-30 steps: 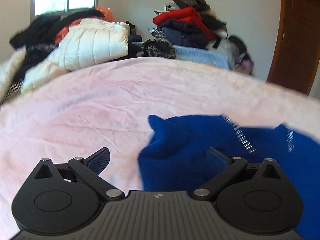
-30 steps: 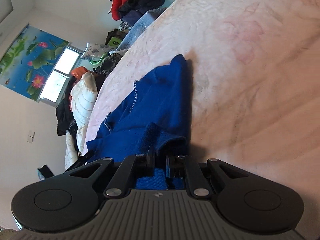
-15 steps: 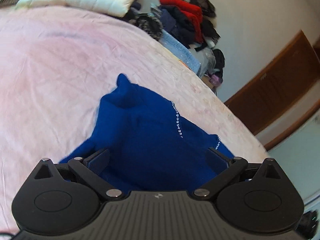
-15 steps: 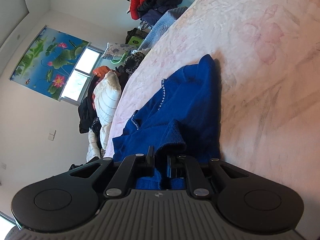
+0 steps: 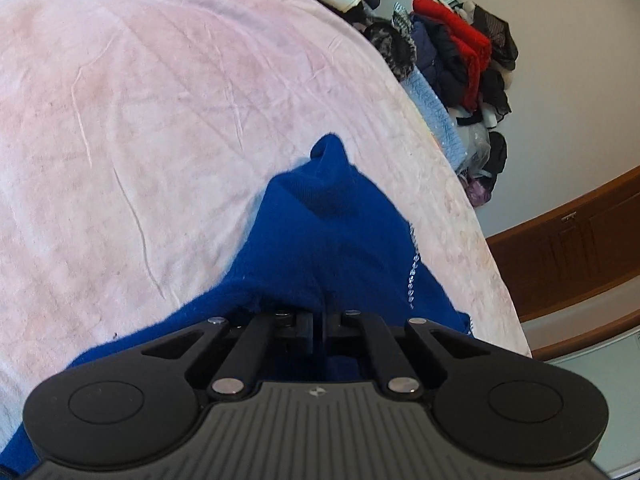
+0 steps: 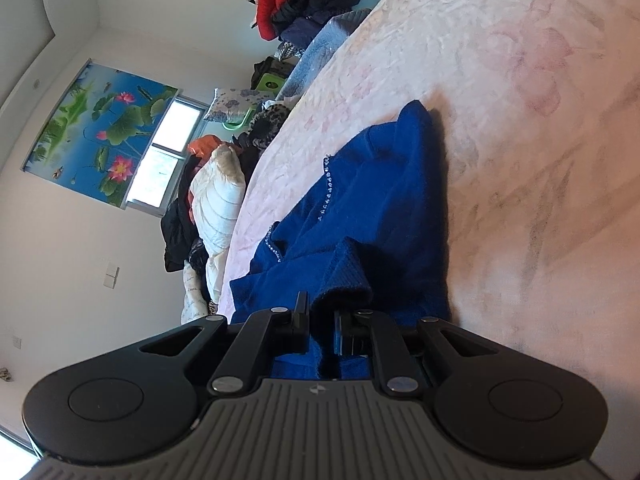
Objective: Fold small clothes
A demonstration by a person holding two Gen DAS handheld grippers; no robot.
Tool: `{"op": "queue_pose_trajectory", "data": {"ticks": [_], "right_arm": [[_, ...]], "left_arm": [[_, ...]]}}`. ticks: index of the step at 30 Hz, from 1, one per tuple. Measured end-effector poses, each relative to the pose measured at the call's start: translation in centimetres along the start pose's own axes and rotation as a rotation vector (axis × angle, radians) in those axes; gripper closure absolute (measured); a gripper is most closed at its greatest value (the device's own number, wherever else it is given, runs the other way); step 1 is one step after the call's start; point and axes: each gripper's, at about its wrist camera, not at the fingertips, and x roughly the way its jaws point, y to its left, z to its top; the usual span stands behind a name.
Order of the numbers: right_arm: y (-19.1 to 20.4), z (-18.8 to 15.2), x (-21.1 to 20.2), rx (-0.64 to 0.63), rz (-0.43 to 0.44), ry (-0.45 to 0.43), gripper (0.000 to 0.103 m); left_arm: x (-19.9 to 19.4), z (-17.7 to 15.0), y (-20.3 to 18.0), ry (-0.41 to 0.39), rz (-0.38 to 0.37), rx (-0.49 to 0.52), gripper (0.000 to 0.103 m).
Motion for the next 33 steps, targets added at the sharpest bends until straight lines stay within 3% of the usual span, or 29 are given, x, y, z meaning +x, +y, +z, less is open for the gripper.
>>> {"op": "queue_pose_trajectory", "data": {"ticks": [2, 4, 6, 7, 9, 13, 15, 16, 17, 21, 25, 29, 33], "right_arm": [[0.9, 0.1, -0.9, -0.021, 0.081, -0.041, 0.089], [0.4, 0.3, -0.8, -0.037, 0.044, -0.04, 0.09], [-2.3, 0.4, 0.5, 0.053, -0.06, 0.022, 0.089], [-3.2, 0.2, 0.8, 0.065, -0.083, 0.036, 0.09], [-3.6, -0.3, 0.9, 0.058, -0.085, 0.034, 0.09], [-2.4, -0.3, 1.1, 0.027, -0.071, 0.03, 0.088], [-1.6, -0.2, 1.2, 0.008, -0.088, 0.042, 0.076], [-1.2, -0.3, 1.1, -0.004, -0.086, 0.039, 0.055], [-1.0, -0.4, 1.1, -0.019, -0.078, 0.038, 0.048], [-0.6, 0.1, 2.2, -0.039, -0.091, 0.076, 0.049], [0.1, 0.6, 3.5, -0.121, -0.153, 0.051, 0.05], [-0.4, 0.0, 5.3, -0.096, -0.13, 0.157, 0.05], [0.5, -0.5, 5.3, -0.145, -0.132, 0.18, 0.05]], "left_arm": [[-1.7, 0.6, 0.7, -0.114, -0.019, -0.017, 0.1], [-2.5, 1.4, 2.6, -0.183, 0.05, -0.05, 0.1], [-2.1, 1.8, 5.0, -0.151, 0.077, -0.138, 0.101], [-1.9, 1.6, 5.4, -0.133, 0.067, -0.136, 0.101], [-1.3, 1.3, 4.8, -0.09, 0.066, -0.066, 0.1], [-1.0, 1.5, 3.8, -0.084, 0.086, -0.031, 0.1], [-1.1, 1.5, 3.8, -0.073, 0.074, -0.016, 0.099], [-1.1, 1.4, 3.8, -0.065, 0.072, -0.01, 0.099], [-1.2, 1.4, 3.9, -0.063, 0.072, -0.008, 0.099], [-1.1, 1.3, 4.6, -0.062, 0.056, -0.024, 0.098], [-1.0, 1.2, 4.5, -0.065, 0.06, -0.024, 0.098], [-1.0, 1.2, 4.5, -0.065, 0.06, -0.019, 0.098], [-0.9, 1.0, 4.6, -0.077, 0.06, -0.008, 0.098]]}}
